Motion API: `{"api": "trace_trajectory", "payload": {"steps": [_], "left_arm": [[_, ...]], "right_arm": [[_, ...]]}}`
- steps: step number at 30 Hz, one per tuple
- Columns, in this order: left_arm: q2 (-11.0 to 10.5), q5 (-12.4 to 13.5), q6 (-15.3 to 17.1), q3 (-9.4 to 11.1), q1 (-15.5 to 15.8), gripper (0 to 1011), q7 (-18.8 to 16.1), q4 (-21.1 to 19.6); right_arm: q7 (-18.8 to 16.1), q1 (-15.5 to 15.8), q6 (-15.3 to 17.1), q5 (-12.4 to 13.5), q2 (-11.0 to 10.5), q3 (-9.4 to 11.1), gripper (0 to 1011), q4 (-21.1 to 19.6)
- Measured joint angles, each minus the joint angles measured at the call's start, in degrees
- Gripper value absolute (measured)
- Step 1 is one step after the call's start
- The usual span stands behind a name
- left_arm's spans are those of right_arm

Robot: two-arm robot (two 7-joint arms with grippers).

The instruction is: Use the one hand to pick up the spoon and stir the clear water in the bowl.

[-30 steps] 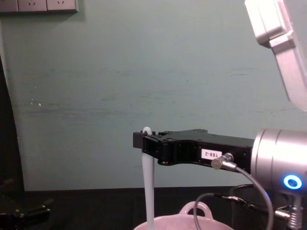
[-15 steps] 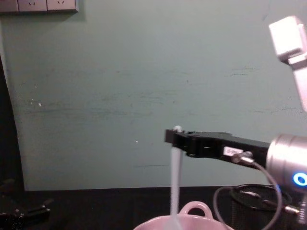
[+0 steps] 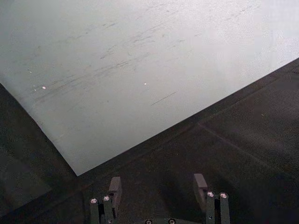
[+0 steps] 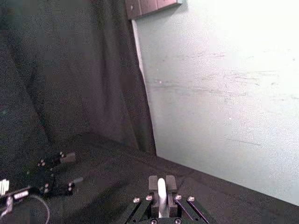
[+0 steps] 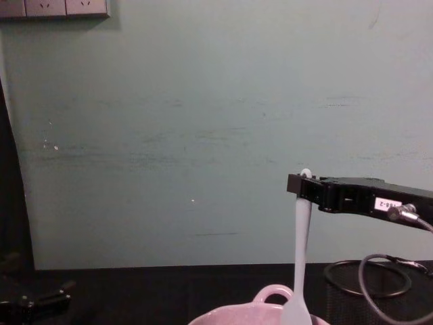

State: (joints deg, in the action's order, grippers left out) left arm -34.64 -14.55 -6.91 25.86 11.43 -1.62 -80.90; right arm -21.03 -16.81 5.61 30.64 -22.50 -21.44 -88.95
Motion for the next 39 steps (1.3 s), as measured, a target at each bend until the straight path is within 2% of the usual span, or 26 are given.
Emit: {"api": "trace_trajectory", "payload": {"steps": [4,10,17,22,32,39], "left_arm": [[0.00,0.00,0.00,0.00,0.00,1011,0.00,0.00],[0.00,0.00,0.00,0.00,0.00,1011,0.00,0.00],[0.00,0.00,0.00,0.00,0.00,1011,0.00,0.00],[0.00,0.00,0.00,0.00,0.00,1011,0.00,0.00],[0.00,0.00,0.00,0.00,0.00,1011,0.00,0.00],[0.00,0.00,0.00,0.00,0.00,1011,0.00,0.00]], "right_arm": [[0.55,0.52,1.57,-1.88,-1.04,-1.15,108,-2.53],[0.60,0.67,3.12,-4.15,-1.04,-3.35,108,-4.55],[-0.77,-0.08,3.58,-5.84,1.37,-6.81,108,-4.92],[-1.55,-0.99,3.25,-6.31,3.13,-8.27,108,-4.34],[-1.90,-2.40,2.03,-6.25,5.11,-8.39,108,-1.07],[-1.40,-3.01,0.79,-5.63,5.52,-6.42,108,1.95]]}}
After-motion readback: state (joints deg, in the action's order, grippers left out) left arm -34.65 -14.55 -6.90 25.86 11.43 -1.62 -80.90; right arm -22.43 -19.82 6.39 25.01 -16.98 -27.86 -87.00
